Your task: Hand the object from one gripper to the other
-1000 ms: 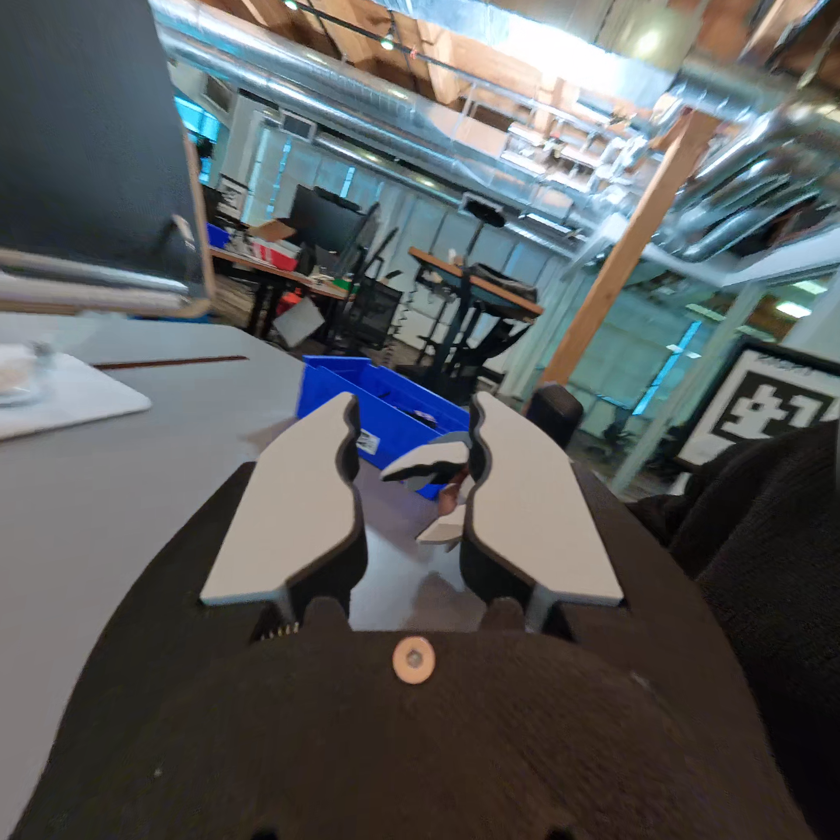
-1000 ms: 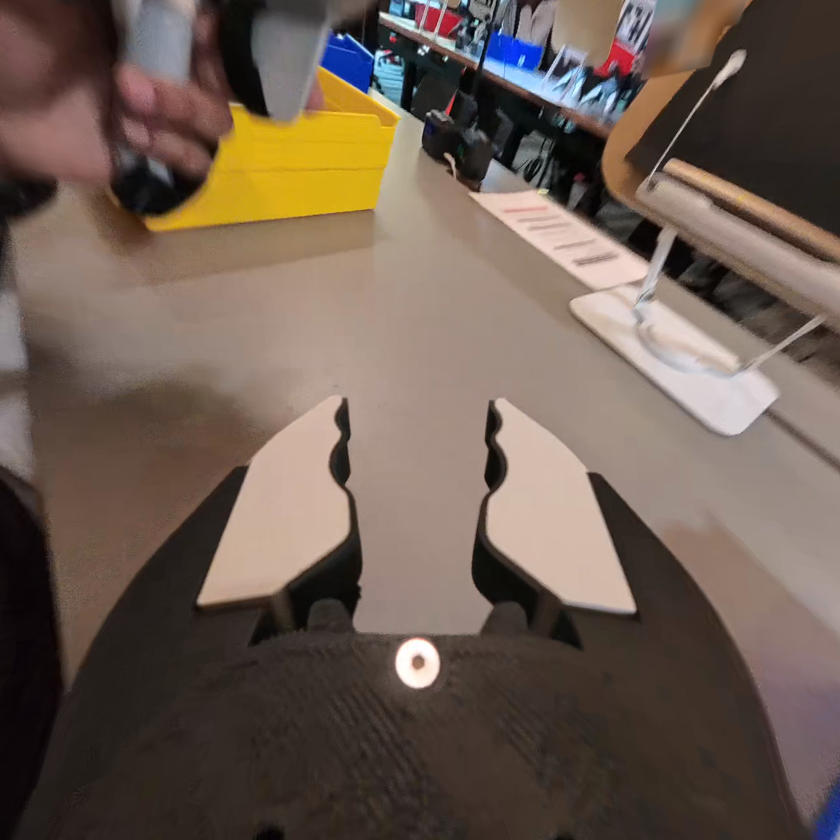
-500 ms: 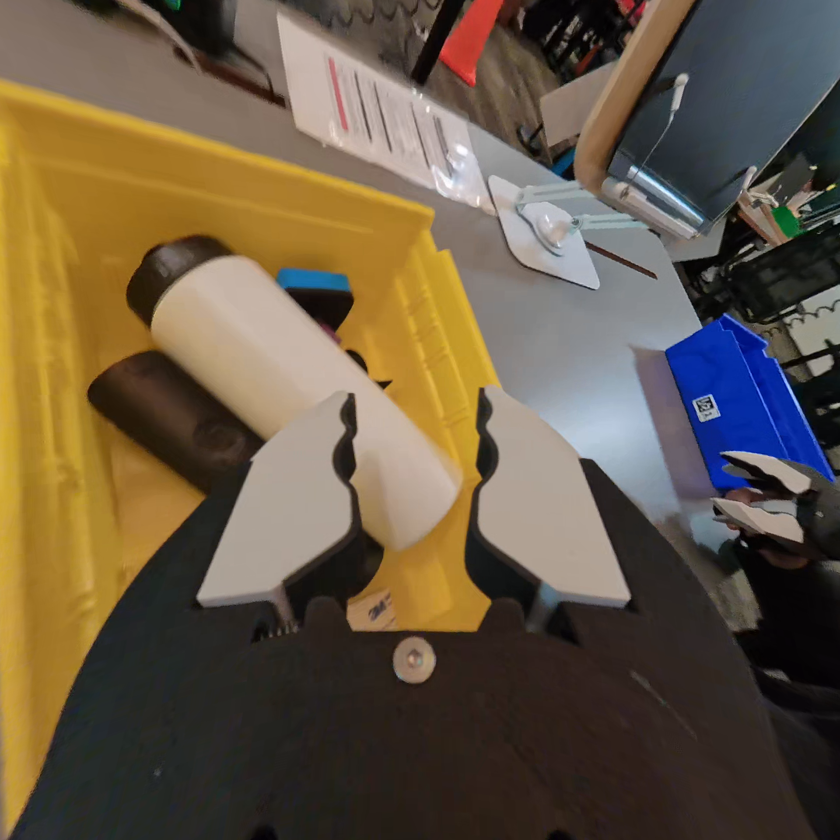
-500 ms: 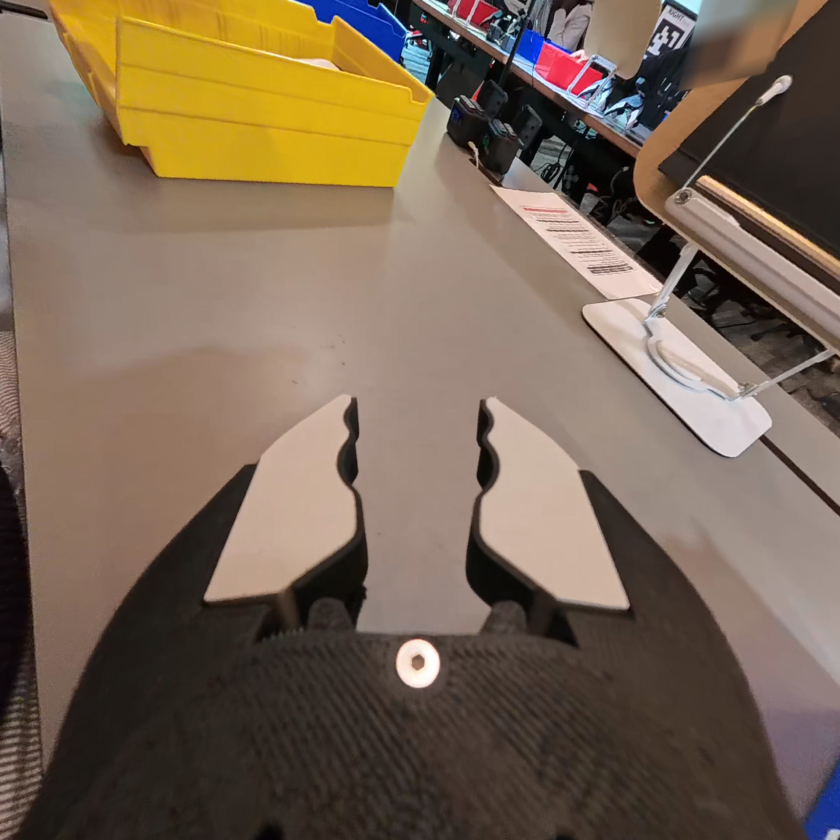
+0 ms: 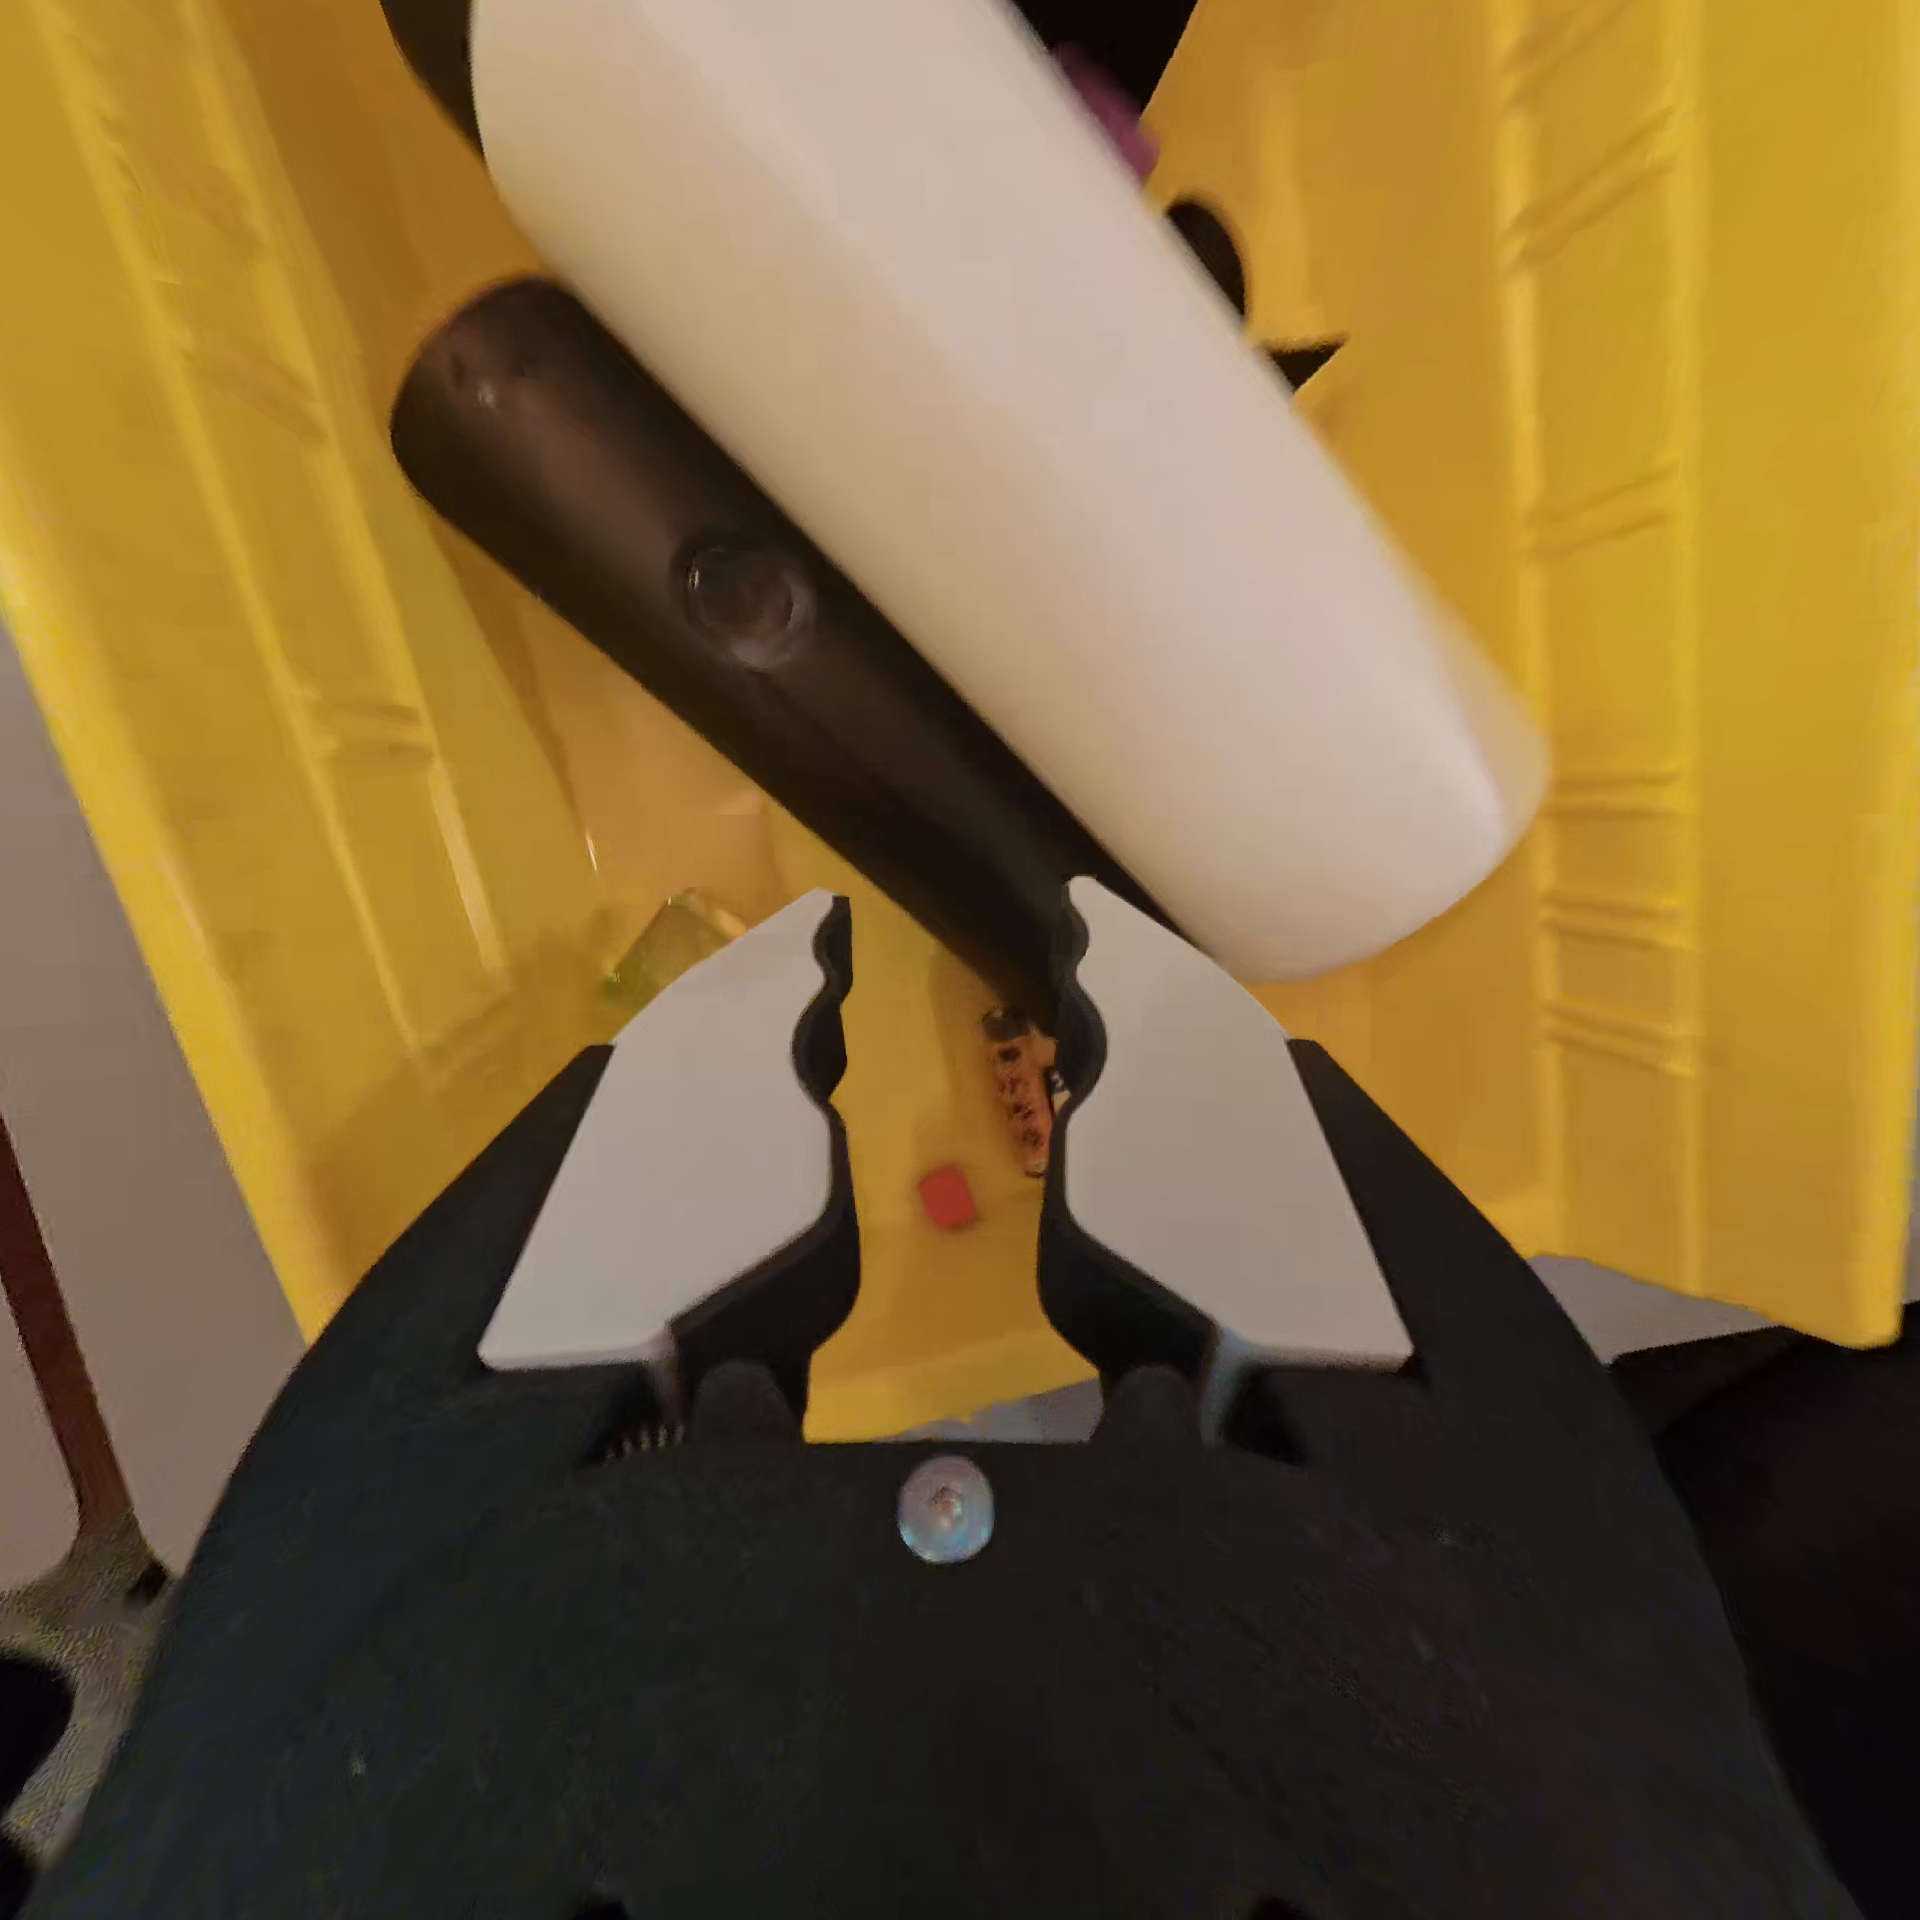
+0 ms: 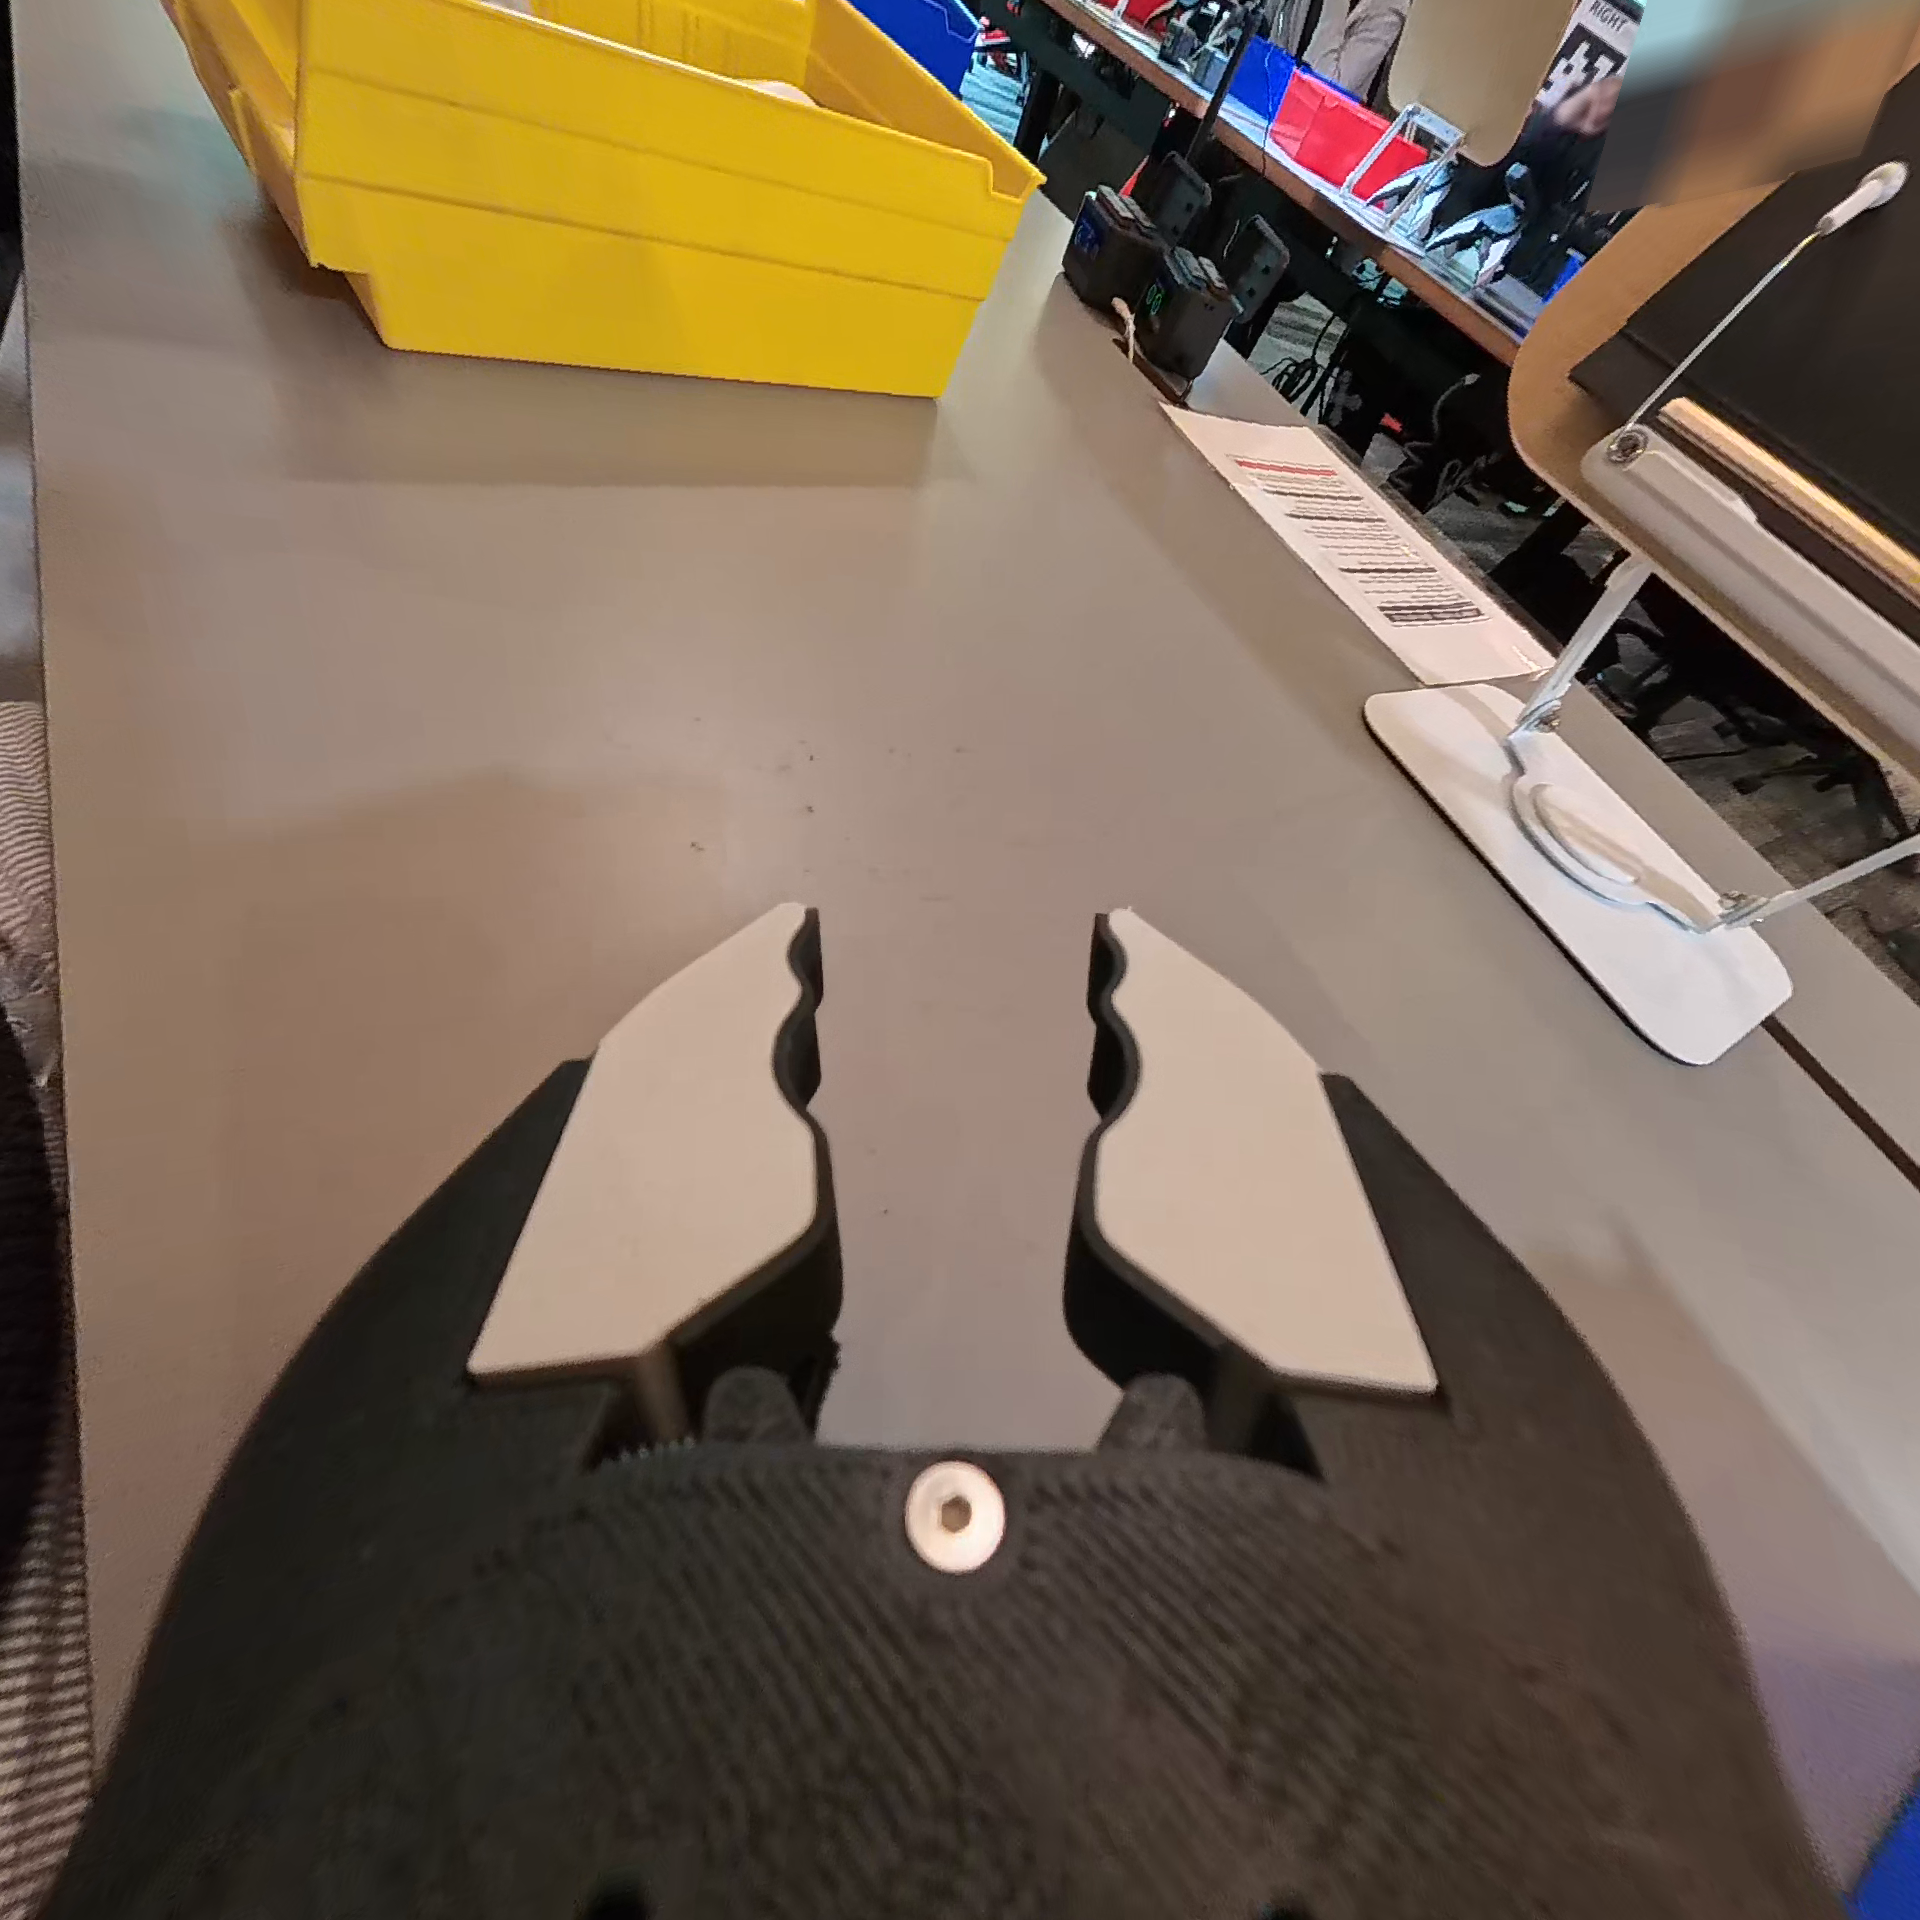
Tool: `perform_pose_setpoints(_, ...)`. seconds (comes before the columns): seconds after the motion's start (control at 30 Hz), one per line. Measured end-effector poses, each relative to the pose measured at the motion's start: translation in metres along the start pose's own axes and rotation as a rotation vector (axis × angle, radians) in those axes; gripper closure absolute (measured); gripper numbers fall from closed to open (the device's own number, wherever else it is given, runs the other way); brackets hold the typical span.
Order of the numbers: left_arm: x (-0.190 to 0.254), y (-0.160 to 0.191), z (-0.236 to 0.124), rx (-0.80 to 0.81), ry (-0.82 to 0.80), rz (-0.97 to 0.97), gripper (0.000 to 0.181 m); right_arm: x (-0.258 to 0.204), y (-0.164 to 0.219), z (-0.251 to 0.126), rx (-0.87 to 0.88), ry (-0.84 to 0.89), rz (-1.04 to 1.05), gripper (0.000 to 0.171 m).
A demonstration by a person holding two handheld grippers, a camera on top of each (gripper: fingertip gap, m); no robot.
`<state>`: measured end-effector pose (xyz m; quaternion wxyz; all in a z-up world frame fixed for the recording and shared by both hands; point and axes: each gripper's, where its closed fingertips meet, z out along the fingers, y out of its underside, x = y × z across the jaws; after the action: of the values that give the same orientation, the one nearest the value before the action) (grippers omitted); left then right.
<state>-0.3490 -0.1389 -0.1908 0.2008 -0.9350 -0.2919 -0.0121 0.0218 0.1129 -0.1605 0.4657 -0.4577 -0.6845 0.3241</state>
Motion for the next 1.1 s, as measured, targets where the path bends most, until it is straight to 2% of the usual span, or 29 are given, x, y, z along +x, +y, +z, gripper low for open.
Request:
perform_pose_setpoints(0.1,-0.006,0.013,0.009,-0.083,-0.035,-0.056,0.15,-0.001,0.0,0.0,0.0,-0.003,-0.009,0.121)
perform_pose_setpoints(0.23,-0.034,0.025,0.009,-0.155,-0.225,-0.089,0.142,-0.003,0.0,0.0,-0.004,-0.008,-0.02,0.121)
perform_pose_setpoints(0.5,-0.053,0.028,0.011,-0.195,-0.389,-0.085,0.138,-0.004,0.001,0.0,-0.006,-0.012,-0.024,0.121)
perform_pose_setpoints(0.63,-0.054,0.029,0.012,-0.201,-0.39,-0.057,0.133,-0.005,0.001,0.001,-0.008,-0.013,-0.028,0.121)
perform_pose_setpoints(0.73,-0.05,0.03,0.011,-0.199,-0.358,-0.049,0.136,-0.005,0.001,0.001,-0.009,-0.013,-0.032,0.121)
perform_pose_setpoints(0.8,-0.044,0.03,0.009,-0.197,-0.307,-0.038,0.145,-0.005,0.001,0.001,-0.01,-0.012,-0.035,0.121)
perform_pose_setpoints(0.87,-0.027,0.019,0.01,-0.117,-0.168,-0.053,0.164,-0.006,0.001,0.001,-0.011,-0.012,-0.038,0.121)
perform_pose_setpoints(0.9,-0.023,0.013,0.009,-0.079,-0.134,-0.066,0.164,-0.006,0.001,0.001,-0.012,-0.013,-0.039,0.121)
perform_pose_setpoints(1.0,-0.035,0.01,0.004,-0.071,-0.236,-0.039,0.162,-0.006,0.002,0.002,-0.014,-0.013,-0.042,0.121)
perform_pose_setpoints(1.1,-0.039,0.013,0.007,-0.093,-0.266,-0.039,0.157,-0.006,0.002,0.002,-0.014,-0.014,-0.043,0.121)
